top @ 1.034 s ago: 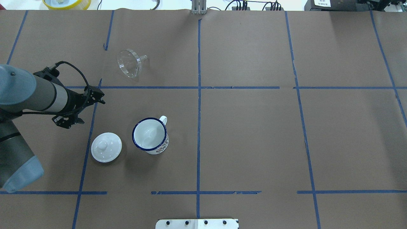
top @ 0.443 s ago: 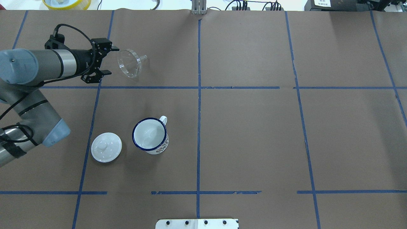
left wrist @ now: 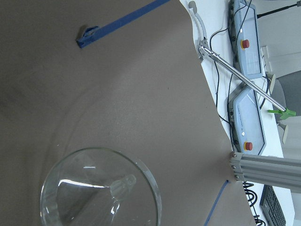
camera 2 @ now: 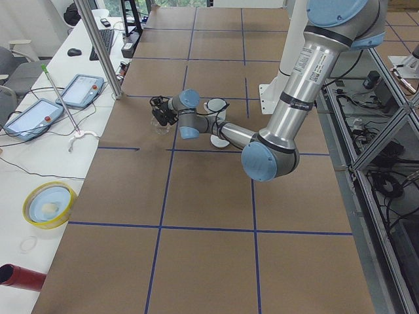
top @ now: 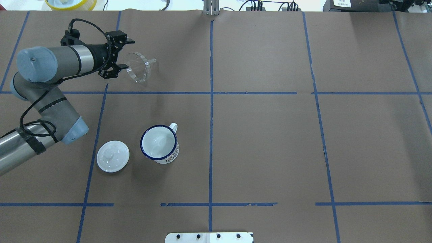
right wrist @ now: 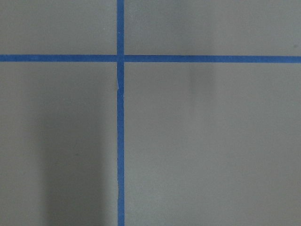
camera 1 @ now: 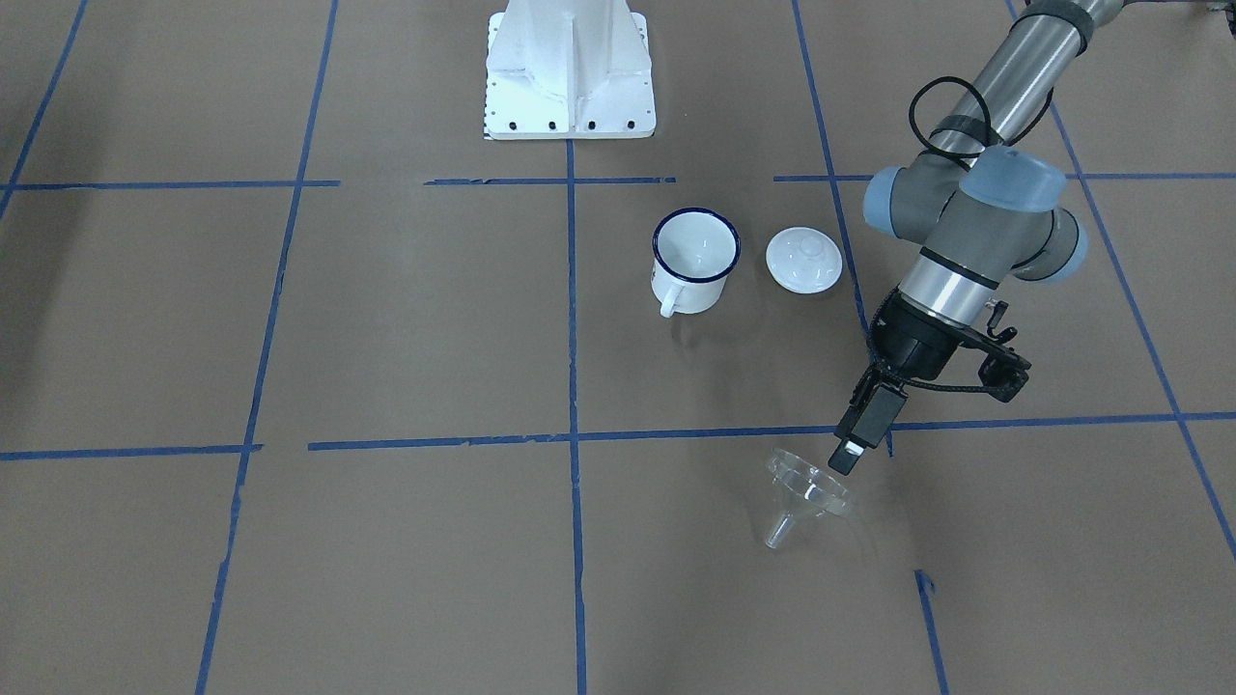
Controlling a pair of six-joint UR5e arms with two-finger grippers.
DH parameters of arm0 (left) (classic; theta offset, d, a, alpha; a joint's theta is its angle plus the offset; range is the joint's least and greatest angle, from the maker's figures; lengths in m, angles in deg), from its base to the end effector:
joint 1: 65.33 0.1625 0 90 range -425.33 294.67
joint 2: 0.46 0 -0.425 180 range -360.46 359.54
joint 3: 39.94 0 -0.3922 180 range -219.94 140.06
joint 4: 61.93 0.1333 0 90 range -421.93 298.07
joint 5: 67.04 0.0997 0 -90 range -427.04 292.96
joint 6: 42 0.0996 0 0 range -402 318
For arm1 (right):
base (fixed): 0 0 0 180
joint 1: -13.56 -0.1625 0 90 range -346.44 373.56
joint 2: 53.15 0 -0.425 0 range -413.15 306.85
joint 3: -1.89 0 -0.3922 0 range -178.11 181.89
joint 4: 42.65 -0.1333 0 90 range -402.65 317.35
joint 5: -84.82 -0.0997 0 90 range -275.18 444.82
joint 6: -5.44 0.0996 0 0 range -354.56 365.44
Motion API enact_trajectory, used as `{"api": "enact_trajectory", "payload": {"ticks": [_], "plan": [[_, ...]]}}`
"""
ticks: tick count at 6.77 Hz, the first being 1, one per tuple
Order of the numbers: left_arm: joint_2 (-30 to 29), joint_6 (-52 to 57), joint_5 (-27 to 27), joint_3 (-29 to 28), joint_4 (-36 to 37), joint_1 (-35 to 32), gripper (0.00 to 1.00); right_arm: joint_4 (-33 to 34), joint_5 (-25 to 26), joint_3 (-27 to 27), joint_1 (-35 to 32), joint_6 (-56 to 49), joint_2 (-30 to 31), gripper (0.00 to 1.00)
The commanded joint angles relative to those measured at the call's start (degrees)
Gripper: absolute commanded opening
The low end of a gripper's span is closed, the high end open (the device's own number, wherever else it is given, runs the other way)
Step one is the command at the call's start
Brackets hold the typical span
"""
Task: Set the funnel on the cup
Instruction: 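Release the lid and move the left gripper to the glass funnel, then grasp the clear glass funnel rim with the left gripper and lift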
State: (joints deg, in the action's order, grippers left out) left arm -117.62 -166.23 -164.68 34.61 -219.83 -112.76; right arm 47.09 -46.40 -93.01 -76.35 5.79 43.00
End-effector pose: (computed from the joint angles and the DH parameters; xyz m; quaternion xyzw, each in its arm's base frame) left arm 0.3805 -0.5917 0.3808 0.0226 0.6404 -0.4689 0.6079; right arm 0.0670 -0.4451 0.6702 -0.0094 -0.3520 0.0052 0.9360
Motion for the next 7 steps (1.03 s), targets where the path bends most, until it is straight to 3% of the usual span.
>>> {"api": "enact_trajectory", "payload": {"ticks": [1, 4, 7], "plan": [[-3.75, -3.1, 1.13, -5.08, -1.01, 0.06, 0.9, 0.0, 0.0, -0.03, 0.0, 0.0, 0.0, 1.0], [-4.65, -3.64, 1.93, -8.18, -3.47, 0.15, 0.84, 0.0, 0.0, 0.06, 0.0, 0.0, 0.0, 1.0], [-4.65, -4.08, 1.93, -8.63, -3.64, 0.32, 0.56, 0.0, 0.0, -0.02, 0.0, 0.0, 0.0, 1.0]]}}
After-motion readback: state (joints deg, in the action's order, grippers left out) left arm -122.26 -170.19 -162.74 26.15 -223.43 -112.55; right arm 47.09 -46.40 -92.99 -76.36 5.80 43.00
